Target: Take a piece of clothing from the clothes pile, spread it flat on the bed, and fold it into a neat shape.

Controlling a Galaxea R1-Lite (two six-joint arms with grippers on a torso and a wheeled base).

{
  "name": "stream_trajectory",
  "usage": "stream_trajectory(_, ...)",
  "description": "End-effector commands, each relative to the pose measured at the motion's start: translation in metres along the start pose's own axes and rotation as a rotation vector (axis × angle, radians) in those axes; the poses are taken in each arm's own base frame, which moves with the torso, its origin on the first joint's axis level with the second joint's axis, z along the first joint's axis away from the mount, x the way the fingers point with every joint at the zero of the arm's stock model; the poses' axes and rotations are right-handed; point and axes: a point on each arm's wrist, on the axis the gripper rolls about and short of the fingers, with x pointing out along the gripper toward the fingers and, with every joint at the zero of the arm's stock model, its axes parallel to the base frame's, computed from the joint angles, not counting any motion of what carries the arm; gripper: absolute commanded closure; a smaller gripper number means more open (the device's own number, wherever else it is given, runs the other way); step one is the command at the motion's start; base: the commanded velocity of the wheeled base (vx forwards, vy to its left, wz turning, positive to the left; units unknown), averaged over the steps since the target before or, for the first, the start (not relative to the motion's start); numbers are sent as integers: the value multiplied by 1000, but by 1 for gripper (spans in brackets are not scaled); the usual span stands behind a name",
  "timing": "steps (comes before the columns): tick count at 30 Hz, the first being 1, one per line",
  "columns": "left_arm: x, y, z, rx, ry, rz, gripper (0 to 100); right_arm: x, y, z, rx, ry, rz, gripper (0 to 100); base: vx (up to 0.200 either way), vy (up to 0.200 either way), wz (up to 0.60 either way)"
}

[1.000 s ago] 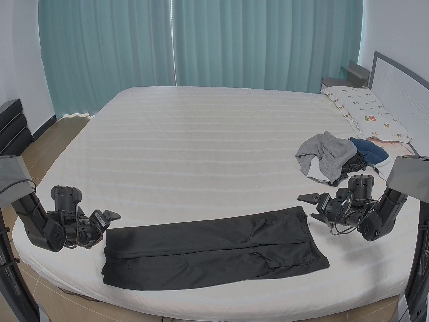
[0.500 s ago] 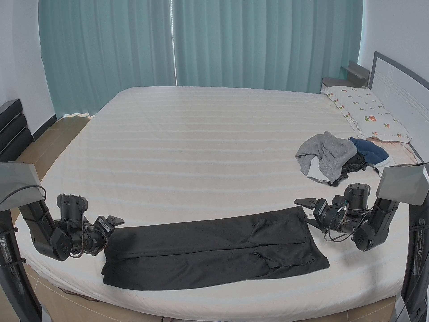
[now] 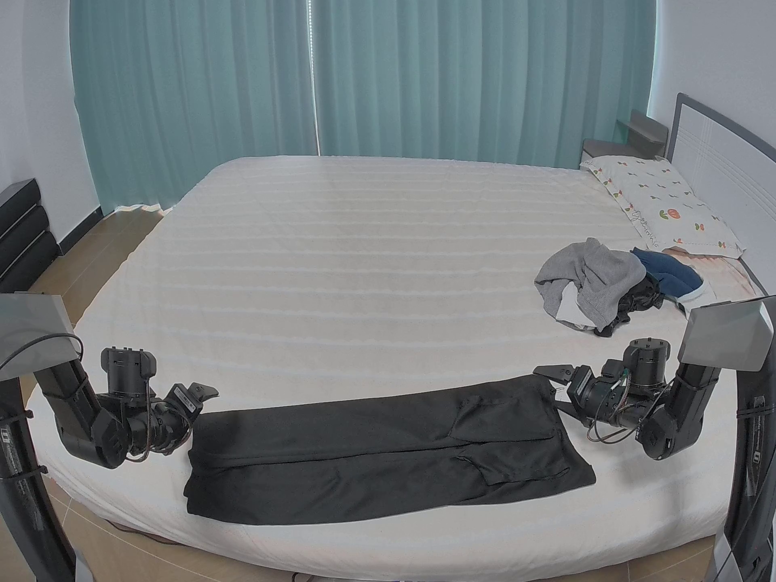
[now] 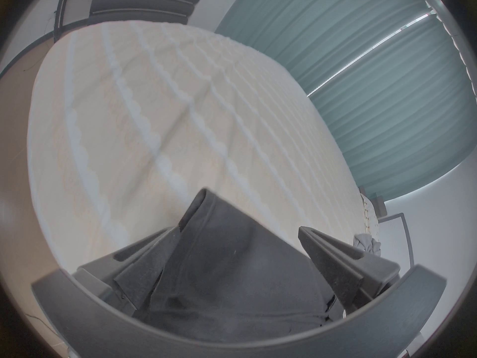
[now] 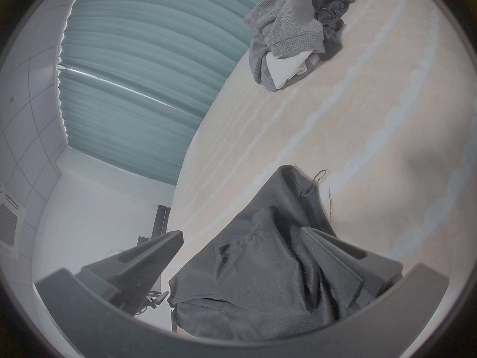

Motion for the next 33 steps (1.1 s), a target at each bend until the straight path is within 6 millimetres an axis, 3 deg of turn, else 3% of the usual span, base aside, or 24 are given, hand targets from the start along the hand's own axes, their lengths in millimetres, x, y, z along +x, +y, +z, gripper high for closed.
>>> stream_trajectory(1,20,2,16,22,-48,8,0,3,-3,-5,-9,10,-4,0,0,0,0)
stream_trajectory(2,32,2,19,64,-45,6,0,3,-4,-4,-10,5,0,0,0,0,0)
stream_trajectory(4,37,2,18,75,-38,8,0,3,-3,-6,-12,9,-1,0,0,0,0)
stream_trajectory(7,64,-4,7,175,-4,30,0,6,-3,-5,-16,7,4,0,0,0,0)
stream_trajectory(12,70,-6,5,210,-9,33,0,5,-3,-6,-16,10,0,0,0,0,0)
stream_trajectory(17,59,6,-9,214,39,76,0,5,-3,-7,-18,11,1,0,0,0,0)
stream_trajectory(23,58,13,2,180,-6,71,0,5,-3,-9,-19,16,-1,0,0,0,0)
stream_trajectory(26,56,13,2,174,-6,69,0,5,-3,-10,-19,18,-2,0,0,0,0)
stream_trajectory(33,31,5,1,145,7,24,0,5,-5,-10,-27,20,-6,0,0,0,0)
